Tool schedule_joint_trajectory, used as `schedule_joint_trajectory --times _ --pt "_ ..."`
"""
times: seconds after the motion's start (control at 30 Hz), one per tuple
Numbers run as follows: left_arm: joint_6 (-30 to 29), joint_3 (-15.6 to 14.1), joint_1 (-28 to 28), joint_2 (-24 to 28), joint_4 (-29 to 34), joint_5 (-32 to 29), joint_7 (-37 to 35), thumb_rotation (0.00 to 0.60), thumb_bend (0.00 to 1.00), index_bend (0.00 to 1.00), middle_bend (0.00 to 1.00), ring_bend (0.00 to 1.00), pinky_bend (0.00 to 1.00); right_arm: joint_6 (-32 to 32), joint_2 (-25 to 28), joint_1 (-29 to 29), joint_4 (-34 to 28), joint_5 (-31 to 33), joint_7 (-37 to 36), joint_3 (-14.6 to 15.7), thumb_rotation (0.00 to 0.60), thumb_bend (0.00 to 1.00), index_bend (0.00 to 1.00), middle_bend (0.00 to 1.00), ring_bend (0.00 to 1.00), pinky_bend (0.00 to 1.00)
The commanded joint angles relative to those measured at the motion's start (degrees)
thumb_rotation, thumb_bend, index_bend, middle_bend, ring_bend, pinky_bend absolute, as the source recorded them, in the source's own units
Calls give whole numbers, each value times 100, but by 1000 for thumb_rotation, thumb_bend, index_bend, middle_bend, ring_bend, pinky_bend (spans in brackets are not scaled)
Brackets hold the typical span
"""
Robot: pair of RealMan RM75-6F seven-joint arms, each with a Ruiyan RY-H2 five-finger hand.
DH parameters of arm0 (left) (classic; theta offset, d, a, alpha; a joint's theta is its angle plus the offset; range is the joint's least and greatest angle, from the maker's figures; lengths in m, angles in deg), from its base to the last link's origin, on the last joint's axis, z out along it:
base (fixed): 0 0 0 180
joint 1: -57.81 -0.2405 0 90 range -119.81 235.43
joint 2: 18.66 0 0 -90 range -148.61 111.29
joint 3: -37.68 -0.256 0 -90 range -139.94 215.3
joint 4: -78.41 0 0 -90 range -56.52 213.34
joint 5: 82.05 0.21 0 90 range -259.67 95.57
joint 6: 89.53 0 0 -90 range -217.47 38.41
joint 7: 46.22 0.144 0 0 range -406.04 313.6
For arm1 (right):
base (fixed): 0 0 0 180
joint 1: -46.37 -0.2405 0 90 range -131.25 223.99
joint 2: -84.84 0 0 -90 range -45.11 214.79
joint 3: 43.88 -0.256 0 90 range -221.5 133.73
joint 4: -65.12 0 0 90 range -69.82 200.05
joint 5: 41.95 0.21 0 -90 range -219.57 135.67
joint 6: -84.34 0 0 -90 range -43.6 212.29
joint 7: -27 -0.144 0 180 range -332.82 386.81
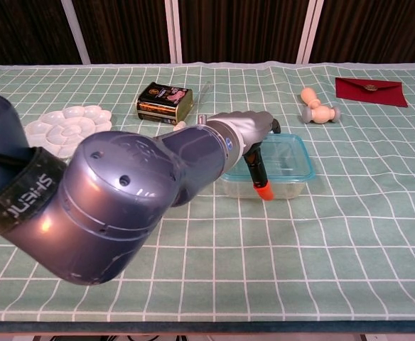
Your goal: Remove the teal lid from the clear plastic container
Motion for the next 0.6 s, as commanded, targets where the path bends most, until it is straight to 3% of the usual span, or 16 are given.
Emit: schedule_joint_trajectory --times 0.03,0.2,0.4,0.6 --pt "69 -118 -29 -34 -122 446 -317 600 150 265 276 313 406 -7 8 0 -8 1 3 5 600 209 0 0 0 0" --pt "195 -440 -309 438 375 871 -519 600 150 269 280 309 405 9 18 -4 -29 -54 34 26 600 208 0 0 0 0" --pt "712 -914 -738 1631 1389 1324 -778 600 150 269 279 300 403 55 -3 -19 -96 -151 184 54 600 208 0 0 0 0" --pt "1315 -1141 -1042 2394 1667 1879 -1538 600 150 269 279 299 403 43 -86 -95 -251 -325 482 112 600 209 0 0 0 0"
